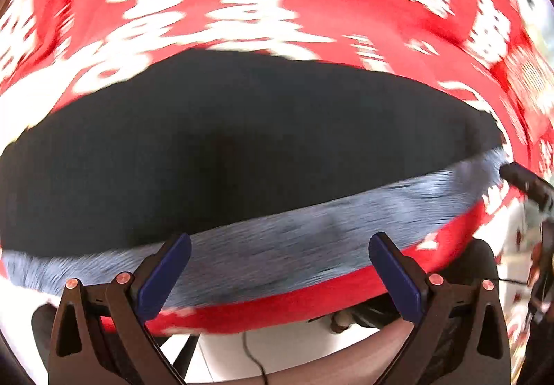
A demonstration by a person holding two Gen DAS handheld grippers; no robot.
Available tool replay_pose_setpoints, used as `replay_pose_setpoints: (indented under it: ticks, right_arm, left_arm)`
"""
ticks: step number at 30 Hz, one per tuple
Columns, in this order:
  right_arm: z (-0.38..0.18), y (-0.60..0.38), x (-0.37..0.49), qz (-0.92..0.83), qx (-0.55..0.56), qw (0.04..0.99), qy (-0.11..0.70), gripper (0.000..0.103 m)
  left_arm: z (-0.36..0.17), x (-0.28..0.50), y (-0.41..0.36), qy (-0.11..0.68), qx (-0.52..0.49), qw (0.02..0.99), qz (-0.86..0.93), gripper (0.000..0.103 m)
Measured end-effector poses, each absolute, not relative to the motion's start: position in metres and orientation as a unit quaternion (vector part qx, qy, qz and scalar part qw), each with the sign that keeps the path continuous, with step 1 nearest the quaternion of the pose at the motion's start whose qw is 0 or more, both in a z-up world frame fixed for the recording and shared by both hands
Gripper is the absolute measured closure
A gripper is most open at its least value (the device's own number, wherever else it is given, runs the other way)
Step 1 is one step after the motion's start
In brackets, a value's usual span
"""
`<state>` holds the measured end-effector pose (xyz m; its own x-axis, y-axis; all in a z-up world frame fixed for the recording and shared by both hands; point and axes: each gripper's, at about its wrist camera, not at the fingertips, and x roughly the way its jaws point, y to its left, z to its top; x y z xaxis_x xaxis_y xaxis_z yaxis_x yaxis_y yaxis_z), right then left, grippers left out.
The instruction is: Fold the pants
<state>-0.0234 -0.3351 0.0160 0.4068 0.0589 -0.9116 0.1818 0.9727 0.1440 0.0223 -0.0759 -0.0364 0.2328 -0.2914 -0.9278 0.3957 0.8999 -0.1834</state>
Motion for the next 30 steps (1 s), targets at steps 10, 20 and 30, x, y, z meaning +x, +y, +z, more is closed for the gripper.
replay_pose_setpoints:
  ticks: [10,20,30]
  right_arm:
    - [0.02,-0.534,-0.106,-0.104,0.293,0.821,0.479,0.0]
    - [-0.04,-0.582,-0.067,0.036,0.287,0.801,0.525,0.0]
    - [-0.052,-0.561,-0.038,0.149,0.27,0.792,0.527,0.0]
  left_arm:
    - [-0.026,0.023,-0.246,0.572,0.142,0.744,-0.316,0.0]
    - [-0.048,0.019,-0.31,0.566,0.198,0.734,-0.319,0.0]
    - [-0.055,0.023,-0.324,0.545,0.216,0.745,-0.317,0.0]
